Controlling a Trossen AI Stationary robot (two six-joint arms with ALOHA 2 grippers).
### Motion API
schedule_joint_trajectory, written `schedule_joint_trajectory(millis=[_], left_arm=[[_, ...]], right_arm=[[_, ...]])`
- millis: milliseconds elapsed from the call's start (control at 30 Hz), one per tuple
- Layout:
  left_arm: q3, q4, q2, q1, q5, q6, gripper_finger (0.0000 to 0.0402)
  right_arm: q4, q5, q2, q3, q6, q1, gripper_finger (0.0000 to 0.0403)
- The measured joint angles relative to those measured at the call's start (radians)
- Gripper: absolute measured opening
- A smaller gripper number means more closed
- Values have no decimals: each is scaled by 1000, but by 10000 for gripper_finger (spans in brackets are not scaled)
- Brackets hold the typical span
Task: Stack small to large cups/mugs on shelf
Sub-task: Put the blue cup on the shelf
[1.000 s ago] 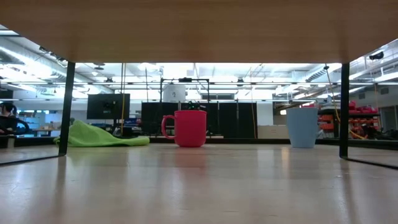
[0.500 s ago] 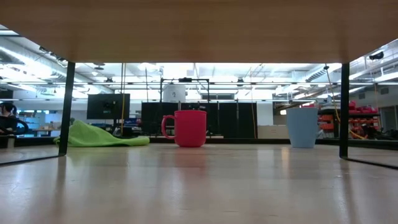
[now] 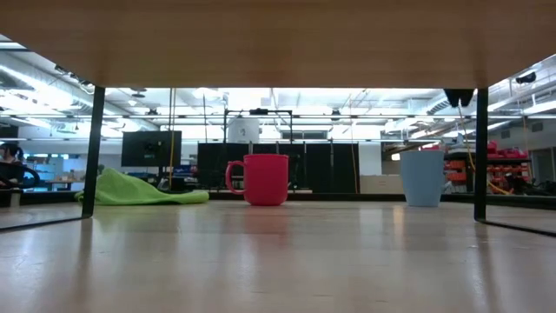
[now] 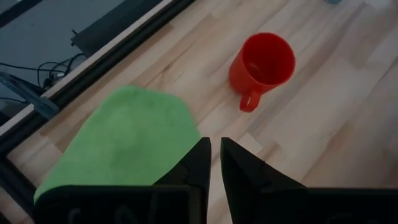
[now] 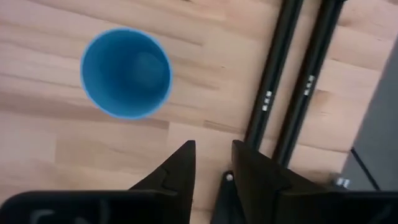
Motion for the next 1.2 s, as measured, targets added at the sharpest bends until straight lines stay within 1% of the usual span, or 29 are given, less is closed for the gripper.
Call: schedule_joint_trajectory(millis=[300,400,600,933,1200], left_arm=[[0,-2,0,0,0,-1,52],[0,-2,0,0,0,-1,53],[0,-2,0,0,0,-3,53],[0,-2,0,0,0,-2,57],[0,-2,0,0,0,-1,58]], right_arm=[[209,-93,73,-78,-32,-2,118],[253,-100,92,-96,-43,-2,115],[257,-78,126,-102,-53,-23,110],[266,-77,185,-102,-94,-44,110],[298,-81,204,-102,-105,-53,110]])
